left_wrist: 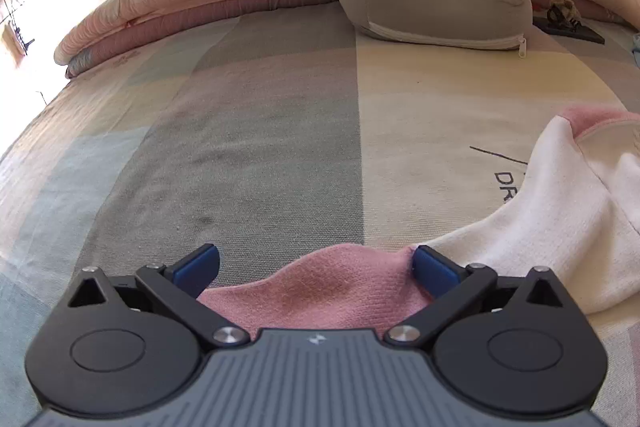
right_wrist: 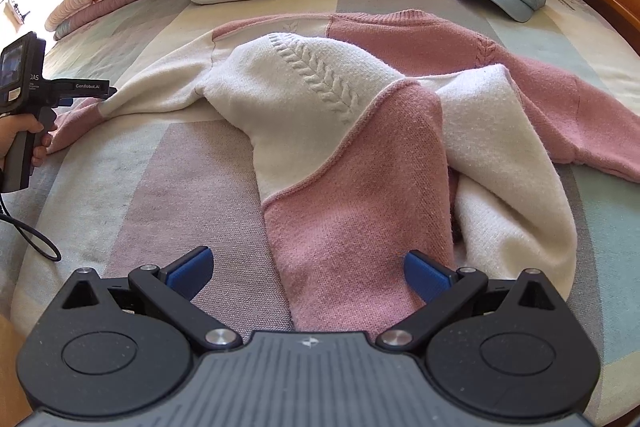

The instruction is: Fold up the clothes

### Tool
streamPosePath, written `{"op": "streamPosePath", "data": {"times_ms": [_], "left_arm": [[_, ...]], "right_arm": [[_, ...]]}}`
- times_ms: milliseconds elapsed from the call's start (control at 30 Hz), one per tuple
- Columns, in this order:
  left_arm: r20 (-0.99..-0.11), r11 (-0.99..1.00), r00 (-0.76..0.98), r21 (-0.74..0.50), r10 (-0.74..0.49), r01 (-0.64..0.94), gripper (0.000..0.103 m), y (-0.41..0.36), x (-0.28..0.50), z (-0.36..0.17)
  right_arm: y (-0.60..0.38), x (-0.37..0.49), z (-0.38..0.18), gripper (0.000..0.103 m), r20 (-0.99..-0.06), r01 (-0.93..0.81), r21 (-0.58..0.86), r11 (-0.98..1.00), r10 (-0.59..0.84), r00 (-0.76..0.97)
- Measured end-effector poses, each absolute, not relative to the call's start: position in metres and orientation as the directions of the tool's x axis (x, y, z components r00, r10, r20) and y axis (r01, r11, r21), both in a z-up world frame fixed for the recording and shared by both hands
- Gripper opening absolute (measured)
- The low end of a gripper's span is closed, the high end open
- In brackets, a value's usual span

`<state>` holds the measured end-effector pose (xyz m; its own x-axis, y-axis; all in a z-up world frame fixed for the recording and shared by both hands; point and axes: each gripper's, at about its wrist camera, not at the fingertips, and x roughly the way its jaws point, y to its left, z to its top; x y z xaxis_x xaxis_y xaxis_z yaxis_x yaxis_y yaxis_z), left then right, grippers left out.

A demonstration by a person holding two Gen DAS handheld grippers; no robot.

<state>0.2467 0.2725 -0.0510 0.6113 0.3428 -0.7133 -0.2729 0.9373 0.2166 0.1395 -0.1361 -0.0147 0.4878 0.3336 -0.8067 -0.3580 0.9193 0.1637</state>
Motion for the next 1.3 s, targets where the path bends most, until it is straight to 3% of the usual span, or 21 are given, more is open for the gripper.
{"op": "streamPosePath", "data": {"times_ms": [167,333,500,800,967,1133,1300], "left_arm": [[-0.694,0.965,0.671,0.206,0.262,-0.164,0.102,0.227,0.225,-0.031],[-0.699,0.988,0.709,0.151,0.089,0.025,0.102,0.173,0.203,-0.015],[-0.687,0.965,0.726,0.214,0.037,0.153,0.102,0.123,0.190,-0.014],[-0.701,0.955,0.713,0.219,0.011,0.201,0.102,0.092,0.167,-0.023],[-0.727,0.967,0.678,0.084,-0.106,0.241,0.102,0.089,0.156,-0.029],[-0.738,0.958,0.665,0.098,-0.113,0.271,0.102,0.075,0.152,-0.037],[-0.731,0.953,0.657,0.030,-0.185,0.301,0.102,0.070,0.148,-0.031]], "right_arm": [[-0.143,0.137,-0.008,0.103,-0.782,-0.360,0.200,0.911,0.370,0.502],[-0.143,0.133,-0.007,0.103,-0.752,-0.416,0.247,0.875,0.444,0.487],[-0.136,0.130,-0.012,0.103,-0.738,-0.490,0.282,0.825,0.513,0.438],[-0.126,0.136,-0.045,0.103,-0.783,-0.570,0.239,0.787,0.502,0.366],[-0.128,0.132,-0.046,0.103,-0.784,-0.584,0.228,0.779,0.502,0.364],[-0.129,0.123,-0.047,0.103,-0.776,-0.573,0.272,0.773,0.528,0.345],[-0.134,0.120,-0.040,0.103,-0.774,-0.564,0.286,0.775,0.533,0.340]]}}
